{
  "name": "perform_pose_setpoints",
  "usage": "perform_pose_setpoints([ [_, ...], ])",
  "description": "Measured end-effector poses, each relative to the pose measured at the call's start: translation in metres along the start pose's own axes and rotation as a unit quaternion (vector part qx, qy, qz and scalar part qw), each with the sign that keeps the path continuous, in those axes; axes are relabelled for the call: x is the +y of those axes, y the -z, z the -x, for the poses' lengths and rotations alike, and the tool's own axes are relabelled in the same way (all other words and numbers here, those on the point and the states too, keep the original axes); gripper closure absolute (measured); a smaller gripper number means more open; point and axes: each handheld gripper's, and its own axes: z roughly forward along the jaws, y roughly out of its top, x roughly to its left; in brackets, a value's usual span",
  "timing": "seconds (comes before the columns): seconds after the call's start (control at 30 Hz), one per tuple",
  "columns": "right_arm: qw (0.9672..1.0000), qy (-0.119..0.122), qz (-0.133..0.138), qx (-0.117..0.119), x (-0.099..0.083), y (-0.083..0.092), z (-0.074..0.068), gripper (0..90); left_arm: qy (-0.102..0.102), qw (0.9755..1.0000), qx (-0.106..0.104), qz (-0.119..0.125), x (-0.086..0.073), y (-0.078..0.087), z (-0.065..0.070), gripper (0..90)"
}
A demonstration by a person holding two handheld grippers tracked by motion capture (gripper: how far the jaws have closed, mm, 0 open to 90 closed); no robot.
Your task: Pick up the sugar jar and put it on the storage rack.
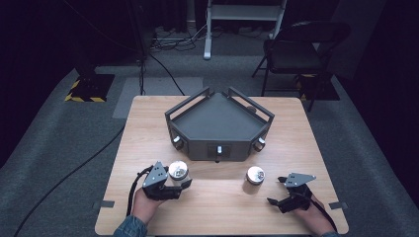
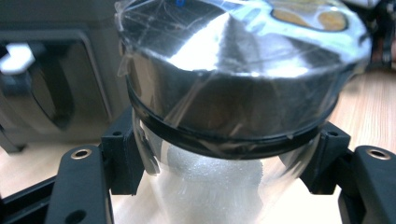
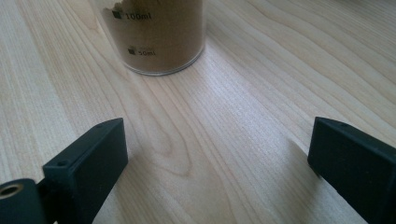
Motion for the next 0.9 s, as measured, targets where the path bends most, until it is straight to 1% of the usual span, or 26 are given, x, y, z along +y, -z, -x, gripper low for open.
perform_pose_setpoints([
  [0.17, 1.0, 0.0, 0.0, 0.0, 0.0, 0.0, 0.0, 4.6, -0.013, 0.9999, 0.011, 0.002, 0.037, -0.004, -0.006, 30.3],
  [0.23, 1.0, 0.001, 0.0, 0.001, 0.0, 0.0, 0.0, 4.7, -0.015, 0.9998, 0.012, 0.004, 0.048, -0.006, -0.008, 30.3],
  [0.33, 1.0, 0.001, 0.0, 0.001, 0.0, 0.0, 0.001, 4.7, -0.019, 0.9997, 0.013, 0.006, 0.07, -0.013, -0.013, 30.4],
  [0.5, 1.0, 0.001, 0.0, 0.001, 0.0, 0.0, 0.001, 4.6, -0.016, 0.9997, 0.013, 0.016, 0.102, -0.027, -0.021, 30.3],
  [0.6, 1.0, 0.002, 0.0, 0.002, 0.0, 0.0, 0.001, 4.7, -0.022, 0.9994, 0.019, 0.017, 0.121, -0.037, -0.024, 30.3],
  [0.73, 1.0, 0.003, 0.0, 0.003, 0.0, 0.0, 0.001, 4.6, -0.014, 0.9994, 0.028, 0.017, 0.136, -0.054, -0.032, 30.3],
  [0.8, 1.0, 0.003, 0.0, 0.003, 0.0, 0.0, 0.001, 4.6, -0.009, 0.9993, 0.034, 0.014, 0.14, -0.063, -0.037, 30.3],
  [0.9, 1.0, 0.003, 0.0, 0.003, 0.0, 0.0, 0.001, 4.6, -0.003, 0.999, 0.044, 0.002, 0.142, -0.076, -0.042, 30.3],
])
